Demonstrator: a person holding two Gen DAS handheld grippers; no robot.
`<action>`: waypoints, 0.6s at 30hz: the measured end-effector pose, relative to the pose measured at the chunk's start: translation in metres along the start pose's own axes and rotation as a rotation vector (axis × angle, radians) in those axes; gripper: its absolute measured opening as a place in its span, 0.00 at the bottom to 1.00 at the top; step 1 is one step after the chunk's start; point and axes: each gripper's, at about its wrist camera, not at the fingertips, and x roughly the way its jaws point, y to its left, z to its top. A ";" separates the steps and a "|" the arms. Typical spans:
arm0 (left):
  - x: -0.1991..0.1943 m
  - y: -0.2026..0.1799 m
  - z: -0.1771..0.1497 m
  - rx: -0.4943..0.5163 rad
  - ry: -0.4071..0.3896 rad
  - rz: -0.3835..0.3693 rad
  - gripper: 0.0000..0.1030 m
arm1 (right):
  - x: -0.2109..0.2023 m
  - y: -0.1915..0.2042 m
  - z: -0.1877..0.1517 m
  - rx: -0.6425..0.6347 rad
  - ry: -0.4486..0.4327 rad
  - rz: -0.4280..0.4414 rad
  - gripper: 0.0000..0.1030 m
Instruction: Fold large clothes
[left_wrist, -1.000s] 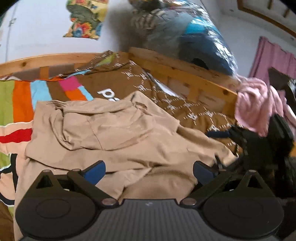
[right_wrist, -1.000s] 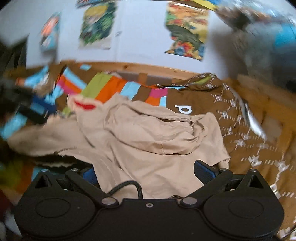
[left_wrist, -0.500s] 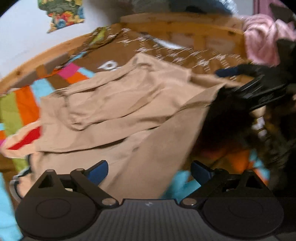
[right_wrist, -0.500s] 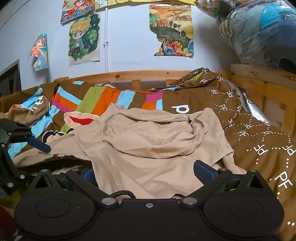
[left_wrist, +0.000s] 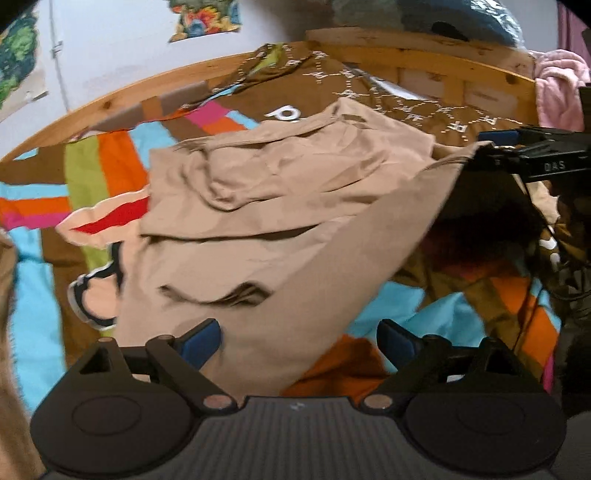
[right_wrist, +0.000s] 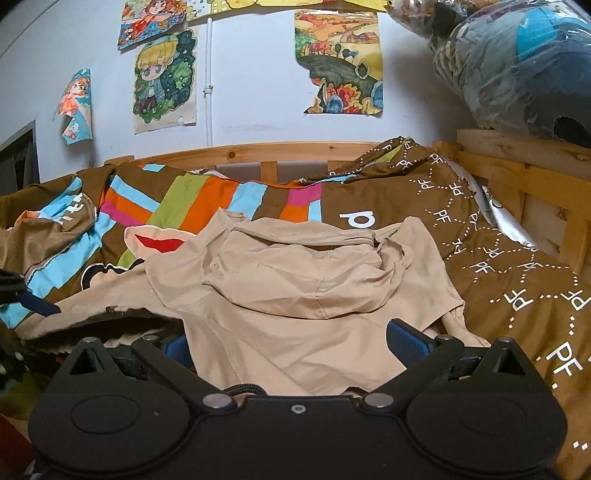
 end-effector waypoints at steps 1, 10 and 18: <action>0.006 -0.005 0.004 0.008 0.005 0.000 0.94 | 0.000 -0.001 0.000 0.002 0.000 -0.002 0.98; 0.019 -0.009 0.010 0.024 0.022 0.189 0.74 | -0.002 0.002 -0.002 -0.027 -0.001 -0.001 0.98; 0.002 0.006 0.017 0.092 -0.056 0.323 0.29 | -0.007 0.015 -0.004 -0.115 -0.004 -0.006 0.98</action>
